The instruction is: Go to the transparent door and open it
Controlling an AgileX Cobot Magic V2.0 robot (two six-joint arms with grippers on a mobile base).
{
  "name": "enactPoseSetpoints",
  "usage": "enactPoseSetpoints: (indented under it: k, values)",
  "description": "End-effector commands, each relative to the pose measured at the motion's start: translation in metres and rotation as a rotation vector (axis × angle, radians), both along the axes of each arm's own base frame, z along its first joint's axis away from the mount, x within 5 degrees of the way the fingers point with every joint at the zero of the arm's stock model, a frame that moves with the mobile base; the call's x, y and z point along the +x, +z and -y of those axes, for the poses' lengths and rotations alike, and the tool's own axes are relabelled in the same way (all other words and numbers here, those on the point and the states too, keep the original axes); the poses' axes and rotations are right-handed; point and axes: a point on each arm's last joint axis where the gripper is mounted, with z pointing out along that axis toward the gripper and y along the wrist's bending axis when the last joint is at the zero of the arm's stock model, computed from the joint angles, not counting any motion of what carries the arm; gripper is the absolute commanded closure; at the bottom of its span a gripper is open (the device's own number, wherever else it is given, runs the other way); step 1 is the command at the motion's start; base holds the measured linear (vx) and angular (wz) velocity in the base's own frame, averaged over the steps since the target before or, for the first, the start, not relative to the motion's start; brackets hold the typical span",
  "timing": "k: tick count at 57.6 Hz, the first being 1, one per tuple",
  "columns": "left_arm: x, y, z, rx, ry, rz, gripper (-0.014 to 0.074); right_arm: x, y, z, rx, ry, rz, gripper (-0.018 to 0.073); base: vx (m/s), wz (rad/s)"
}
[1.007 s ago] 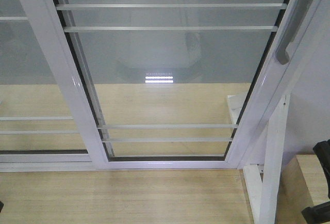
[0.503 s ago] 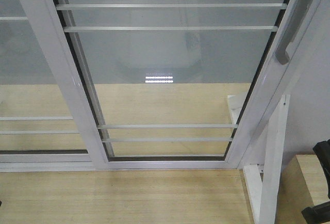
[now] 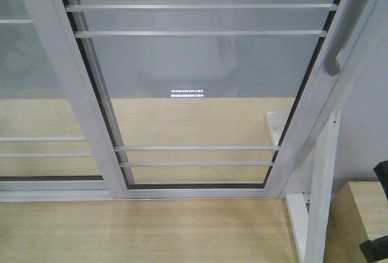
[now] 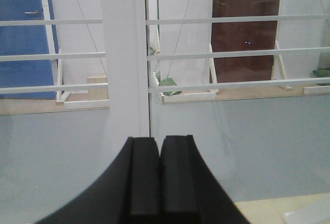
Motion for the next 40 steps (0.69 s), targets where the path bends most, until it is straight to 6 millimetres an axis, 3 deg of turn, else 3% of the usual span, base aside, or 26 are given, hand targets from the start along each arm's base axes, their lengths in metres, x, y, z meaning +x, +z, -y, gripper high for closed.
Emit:
enactPoseSetpoints:
  k: [1,11,21,30,40]
  values:
    - [-0.004,0.03,-0.001,-0.032,0.006,0.142,0.0594,-0.003,0.039,0.001,0.014,-0.002,0.115,0.0565,0.0,0.0]
    - [0.007,0.077,0.0,-0.024,0.01,0.154,0.0594,0.009,0.087,-0.002,0.004,-0.001,0.059,0.0565,0.0,0.0]
    - [0.049,0.122,0.003,-0.022,0.027,0.136,0.0594,0.046,0.135,-0.011,-0.019,-0.002,0.016,0.0565,0.0,0.0]
    - [0.1,0.149,0.008,-0.015,0.034,0.082,0.0594,0.086,0.152,-0.021,-0.035,-0.001,-0.047,0.0565,0.0,0.0]
    - [0.145,0.151,0.012,-0.01,0.039,0.019,0.0594,0.114,0.154,-0.028,-0.025,-0.001,-0.034,0.0565,0.0,0.0]
